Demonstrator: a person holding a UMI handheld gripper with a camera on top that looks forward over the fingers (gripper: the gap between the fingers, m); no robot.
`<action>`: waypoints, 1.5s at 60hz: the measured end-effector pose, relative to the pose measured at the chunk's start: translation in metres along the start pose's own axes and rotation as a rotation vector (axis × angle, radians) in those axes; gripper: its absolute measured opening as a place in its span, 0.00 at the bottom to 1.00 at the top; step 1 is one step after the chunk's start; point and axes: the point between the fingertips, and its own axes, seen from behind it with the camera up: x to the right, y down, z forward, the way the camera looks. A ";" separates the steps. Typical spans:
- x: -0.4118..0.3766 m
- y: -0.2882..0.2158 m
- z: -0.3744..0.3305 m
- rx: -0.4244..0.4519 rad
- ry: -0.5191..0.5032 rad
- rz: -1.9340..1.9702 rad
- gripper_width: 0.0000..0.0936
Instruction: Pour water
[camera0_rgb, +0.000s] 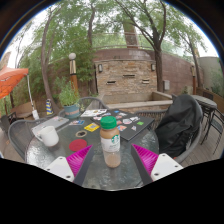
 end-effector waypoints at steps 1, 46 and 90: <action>-0.001 0.001 0.009 0.005 -0.008 0.008 0.89; -0.008 -0.019 0.118 0.165 -0.055 0.037 0.46; -0.190 -0.063 0.180 -0.119 0.300 -1.600 0.37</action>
